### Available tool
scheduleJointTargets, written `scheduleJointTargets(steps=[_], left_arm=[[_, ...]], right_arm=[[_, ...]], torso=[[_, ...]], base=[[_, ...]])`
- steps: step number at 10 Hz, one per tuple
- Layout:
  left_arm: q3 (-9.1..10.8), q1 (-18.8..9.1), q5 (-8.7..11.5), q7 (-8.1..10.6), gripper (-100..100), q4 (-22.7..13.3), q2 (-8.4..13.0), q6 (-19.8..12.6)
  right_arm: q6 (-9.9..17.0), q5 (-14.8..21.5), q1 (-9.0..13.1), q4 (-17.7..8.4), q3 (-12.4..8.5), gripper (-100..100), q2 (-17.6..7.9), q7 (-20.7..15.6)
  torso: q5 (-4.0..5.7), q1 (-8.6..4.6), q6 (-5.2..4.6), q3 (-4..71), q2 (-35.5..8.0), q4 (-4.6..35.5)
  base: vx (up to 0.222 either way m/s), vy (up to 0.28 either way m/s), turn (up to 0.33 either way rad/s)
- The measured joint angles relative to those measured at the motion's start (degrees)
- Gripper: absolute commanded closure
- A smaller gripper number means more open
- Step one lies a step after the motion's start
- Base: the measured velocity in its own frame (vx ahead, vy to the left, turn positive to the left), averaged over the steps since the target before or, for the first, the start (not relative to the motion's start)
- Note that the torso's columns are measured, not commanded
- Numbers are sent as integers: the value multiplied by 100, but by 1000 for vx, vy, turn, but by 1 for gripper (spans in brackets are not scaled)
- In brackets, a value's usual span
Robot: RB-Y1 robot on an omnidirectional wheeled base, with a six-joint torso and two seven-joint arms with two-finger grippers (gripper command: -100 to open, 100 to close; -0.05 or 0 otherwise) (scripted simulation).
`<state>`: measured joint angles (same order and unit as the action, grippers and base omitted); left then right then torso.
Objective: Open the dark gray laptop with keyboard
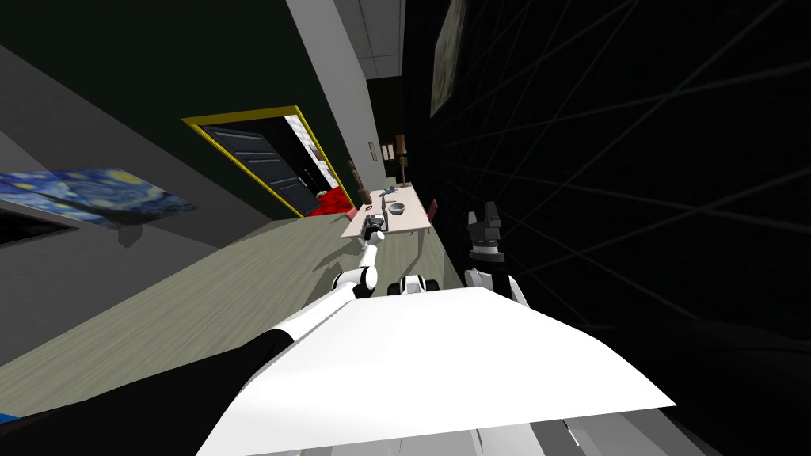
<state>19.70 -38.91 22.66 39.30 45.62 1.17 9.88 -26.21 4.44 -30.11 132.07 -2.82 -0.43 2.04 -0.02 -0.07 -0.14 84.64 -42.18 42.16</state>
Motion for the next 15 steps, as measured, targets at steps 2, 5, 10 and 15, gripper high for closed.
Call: scheduleJointTargets(steps=[2,5,10,15], left_arm=[[-4,-3,1,8,100,-9,0,10],[35,124,174,254,100,87,-96,100],[87,327,586,916,100,152,-218,360],[12,377,750,1265,-100,-34,104,597]], right_arm=[[0,0,0,0,0,0,0,0],[0,0,0,0,-1,0,-1,0],[0,0,0,0,-1,0,-1,0],[0,0,0,0,0,0,0,0]], torso=[[3,3,12,-4,-6,10],[-7,37,16,-10,-15,14],[3,4,14,-7,-11,13],[6,-6,14,-7,-10,13]], base=[[0,0,0],[-4,115,-120],[-11,109,-76],[3,24,-18]])
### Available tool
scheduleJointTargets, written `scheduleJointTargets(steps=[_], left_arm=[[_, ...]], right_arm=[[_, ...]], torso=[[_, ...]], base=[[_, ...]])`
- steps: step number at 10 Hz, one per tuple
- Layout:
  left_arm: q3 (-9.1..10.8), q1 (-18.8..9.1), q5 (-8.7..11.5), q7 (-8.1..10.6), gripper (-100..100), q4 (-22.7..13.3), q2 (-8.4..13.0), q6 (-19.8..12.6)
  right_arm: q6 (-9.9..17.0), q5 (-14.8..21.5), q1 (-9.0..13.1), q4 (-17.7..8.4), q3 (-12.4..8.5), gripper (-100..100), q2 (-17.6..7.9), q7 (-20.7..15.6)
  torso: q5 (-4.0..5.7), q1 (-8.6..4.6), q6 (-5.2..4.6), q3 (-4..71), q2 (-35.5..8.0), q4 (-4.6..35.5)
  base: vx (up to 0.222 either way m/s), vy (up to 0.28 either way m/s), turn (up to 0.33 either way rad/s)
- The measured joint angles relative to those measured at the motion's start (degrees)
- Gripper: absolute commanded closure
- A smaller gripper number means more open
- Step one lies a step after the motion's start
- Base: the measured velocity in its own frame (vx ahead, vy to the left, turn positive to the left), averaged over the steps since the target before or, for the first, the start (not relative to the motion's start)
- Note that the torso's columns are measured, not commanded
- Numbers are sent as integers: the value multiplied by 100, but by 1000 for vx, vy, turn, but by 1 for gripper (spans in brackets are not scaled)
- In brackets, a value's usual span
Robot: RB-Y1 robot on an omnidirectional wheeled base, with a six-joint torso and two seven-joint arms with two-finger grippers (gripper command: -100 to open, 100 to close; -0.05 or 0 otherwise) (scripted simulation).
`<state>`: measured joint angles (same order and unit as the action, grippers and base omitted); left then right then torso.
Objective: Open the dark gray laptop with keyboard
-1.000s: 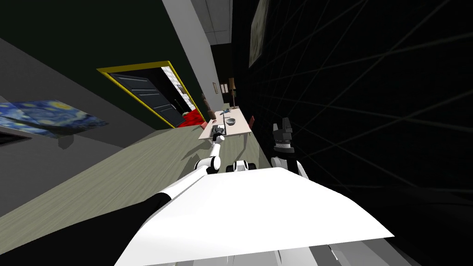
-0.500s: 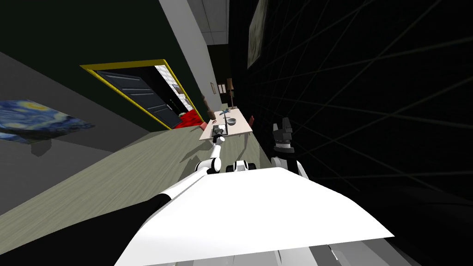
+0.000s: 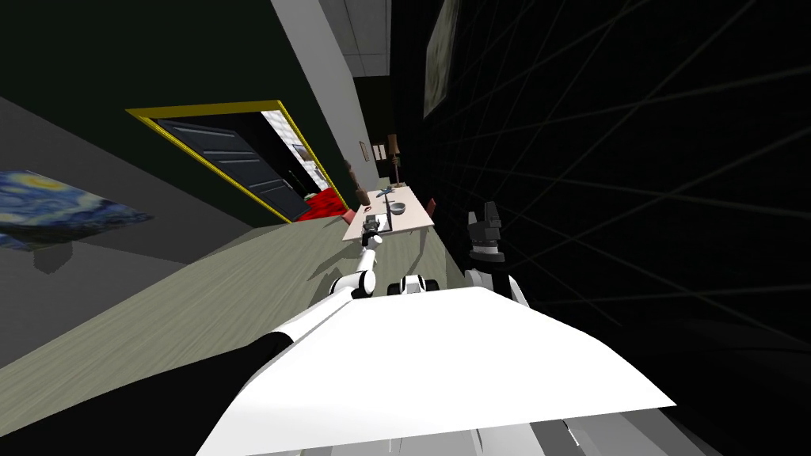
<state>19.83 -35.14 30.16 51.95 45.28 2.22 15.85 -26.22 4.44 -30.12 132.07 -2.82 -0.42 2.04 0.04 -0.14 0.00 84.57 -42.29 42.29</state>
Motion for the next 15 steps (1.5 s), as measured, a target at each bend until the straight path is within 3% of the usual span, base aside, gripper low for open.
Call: scheduleJointTargets(steps=[4,6,7,10,12,15], left_arm=[[112,140,-28,-169,-100,316,364,-190],[50,51,-38,-131,-100,65,585,-82],[83,137,-53,-187,-100,194,650,-123],[44,179,-85,-241,-100,108,577,-86],[17,177,-99,-241,-100,16,693,-2],[78,178,-87,-267,-100,91,308,5]], right_arm=[[0,0,0,0,0,0,0,0],[0,0,0,0,0,0,0,0],[0,0,0,0,0,0,0,0],[0,0,0,1,1,0,1,0],[0,0,0,0,1,0,1,0],[0,0,0,0,0,0,0,0]], torso=[[-5,15,1,0,0,0],[-4,12,0,1,2,-1],[-3,6,1,1,1,-1],[-1,7,0,2,2,-1],[-8,21,0,-1,-1,0],[-9,24,-15,-1,-2,-1]], base=[[5,-23,-3],[10,-38,-11],[32,-119,-27],[36,-144,-22],[31,-135,-26],[10,-52,5]])
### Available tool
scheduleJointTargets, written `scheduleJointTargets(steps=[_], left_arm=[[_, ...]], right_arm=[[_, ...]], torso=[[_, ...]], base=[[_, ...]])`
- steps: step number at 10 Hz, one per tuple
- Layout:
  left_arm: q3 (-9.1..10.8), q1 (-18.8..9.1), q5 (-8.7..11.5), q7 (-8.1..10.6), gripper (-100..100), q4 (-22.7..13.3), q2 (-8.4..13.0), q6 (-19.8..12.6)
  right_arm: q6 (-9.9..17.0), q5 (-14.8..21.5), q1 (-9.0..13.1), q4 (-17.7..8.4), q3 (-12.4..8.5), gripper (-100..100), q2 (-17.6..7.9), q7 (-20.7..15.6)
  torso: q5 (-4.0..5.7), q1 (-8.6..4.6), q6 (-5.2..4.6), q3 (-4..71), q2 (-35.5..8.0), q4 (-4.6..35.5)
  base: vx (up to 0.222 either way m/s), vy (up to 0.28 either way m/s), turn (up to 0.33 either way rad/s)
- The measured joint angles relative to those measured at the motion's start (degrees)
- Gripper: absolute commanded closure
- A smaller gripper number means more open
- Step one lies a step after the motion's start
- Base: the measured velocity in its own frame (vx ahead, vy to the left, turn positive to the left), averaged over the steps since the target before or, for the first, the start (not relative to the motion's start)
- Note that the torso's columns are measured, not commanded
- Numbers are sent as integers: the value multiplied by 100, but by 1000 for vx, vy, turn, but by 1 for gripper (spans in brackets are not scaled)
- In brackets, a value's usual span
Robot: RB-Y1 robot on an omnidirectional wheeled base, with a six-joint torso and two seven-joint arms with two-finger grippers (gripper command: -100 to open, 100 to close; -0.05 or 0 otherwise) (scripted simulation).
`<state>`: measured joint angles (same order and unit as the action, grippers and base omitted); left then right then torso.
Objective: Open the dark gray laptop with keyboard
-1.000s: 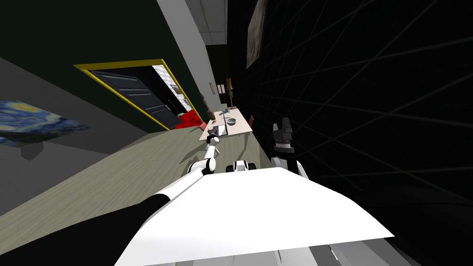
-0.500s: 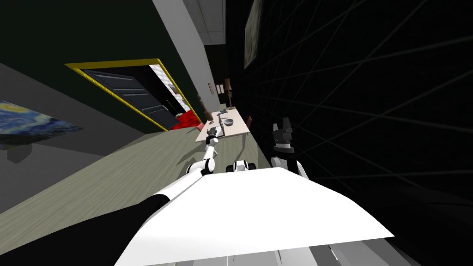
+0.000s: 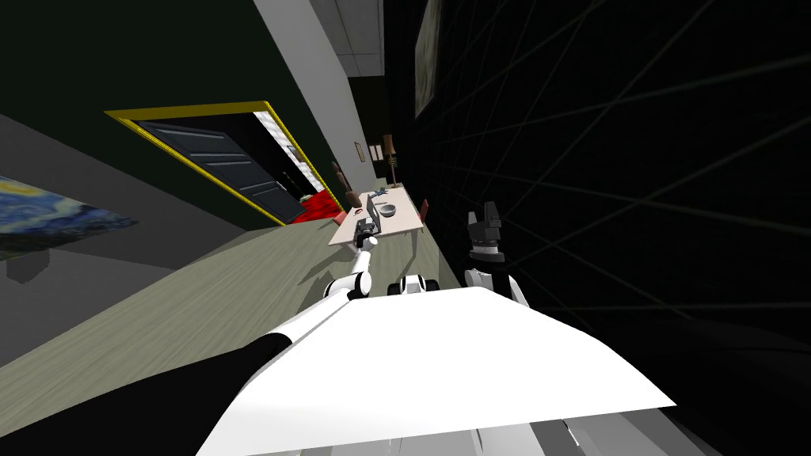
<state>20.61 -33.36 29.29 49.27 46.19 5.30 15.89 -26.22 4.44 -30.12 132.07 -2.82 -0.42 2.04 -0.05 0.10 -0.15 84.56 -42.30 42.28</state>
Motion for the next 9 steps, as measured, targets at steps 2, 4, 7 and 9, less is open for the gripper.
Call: scheduleJointTargets(steps=[2,4,7,9], left_arm=[[-14,6,7,39,-100,0,-296,40],[-104,-122,19,154,-100,-289,-399,175],[-44,-34,11,65,-100,-96,-649,91],[-44,-34,11,65,100,-96,-649,91]], right_arm=[[0,0,0,0,0,0,0,0],[0,0,0,0,0,0,0,0],[0,0,0,0,0,0,0,0],[0,0,0,0,0,0,0,0]], torso=[[2,-19,-7,5,8,-6],[4,-25,-2,7,10,-9],[6,-13,11,0,0,1],[4,-8,15,0,1,1]], base=[[2,-9,-9],[1,-7,-3],[1,-2,0],[0,19,-60]])
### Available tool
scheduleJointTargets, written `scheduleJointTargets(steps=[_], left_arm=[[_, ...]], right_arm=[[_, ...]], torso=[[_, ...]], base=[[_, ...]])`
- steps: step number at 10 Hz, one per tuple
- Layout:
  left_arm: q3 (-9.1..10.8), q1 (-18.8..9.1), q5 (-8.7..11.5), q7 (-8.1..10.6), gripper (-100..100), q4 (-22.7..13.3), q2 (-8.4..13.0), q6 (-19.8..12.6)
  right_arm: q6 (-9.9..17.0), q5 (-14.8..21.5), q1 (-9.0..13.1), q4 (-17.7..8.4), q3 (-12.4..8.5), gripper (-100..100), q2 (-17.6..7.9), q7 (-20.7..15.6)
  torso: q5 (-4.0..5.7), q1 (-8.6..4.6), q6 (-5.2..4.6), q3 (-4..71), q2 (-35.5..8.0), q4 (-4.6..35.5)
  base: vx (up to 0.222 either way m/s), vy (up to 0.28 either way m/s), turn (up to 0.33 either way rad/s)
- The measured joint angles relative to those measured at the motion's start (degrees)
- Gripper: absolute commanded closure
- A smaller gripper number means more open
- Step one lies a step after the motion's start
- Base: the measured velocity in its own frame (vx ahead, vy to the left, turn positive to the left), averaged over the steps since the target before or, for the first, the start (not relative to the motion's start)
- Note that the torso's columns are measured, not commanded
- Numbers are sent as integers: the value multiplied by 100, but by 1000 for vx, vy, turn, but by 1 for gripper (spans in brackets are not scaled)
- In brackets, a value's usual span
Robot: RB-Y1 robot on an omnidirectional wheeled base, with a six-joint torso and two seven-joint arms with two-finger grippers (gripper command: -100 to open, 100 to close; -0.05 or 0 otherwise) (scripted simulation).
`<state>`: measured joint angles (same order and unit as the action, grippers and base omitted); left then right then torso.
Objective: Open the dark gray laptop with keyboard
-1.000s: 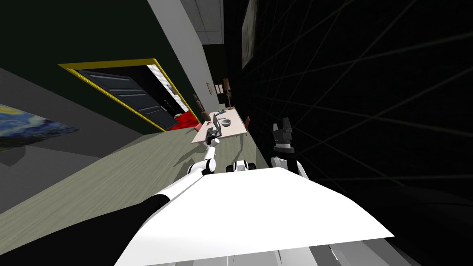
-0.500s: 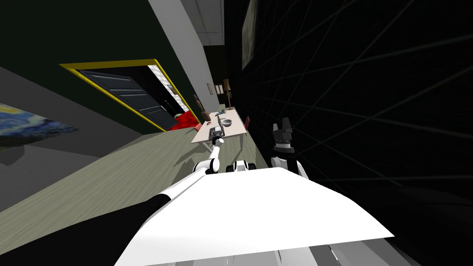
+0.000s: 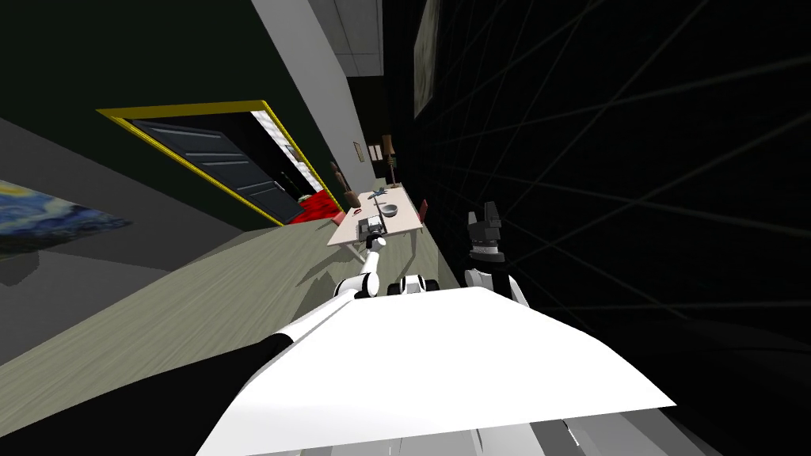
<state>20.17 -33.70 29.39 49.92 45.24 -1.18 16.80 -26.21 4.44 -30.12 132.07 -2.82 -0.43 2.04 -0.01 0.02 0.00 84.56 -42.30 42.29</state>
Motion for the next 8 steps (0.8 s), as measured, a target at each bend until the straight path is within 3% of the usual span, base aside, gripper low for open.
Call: scheduleJointTargets(steps=[1,4,8], left_arm=[[-7,64,38,69,100,60,-14,24],[-112,287,235,554,100,105,-36,345],[-191,587,442,1058,100,288,-122,641]], right_arm=[[0,0,1,0,0,0,0,0],[0,0,0,0,-1,0,-1,0],[0,0,0,0,-1,0,-1,0]], torso=[[-3,10,-1,0,0,0],[-2,7,2,1,3,0],[0,2,1,0,1,0]], base=[[-3,83,-192],[-4,101,-121],[-1,72,-115]])
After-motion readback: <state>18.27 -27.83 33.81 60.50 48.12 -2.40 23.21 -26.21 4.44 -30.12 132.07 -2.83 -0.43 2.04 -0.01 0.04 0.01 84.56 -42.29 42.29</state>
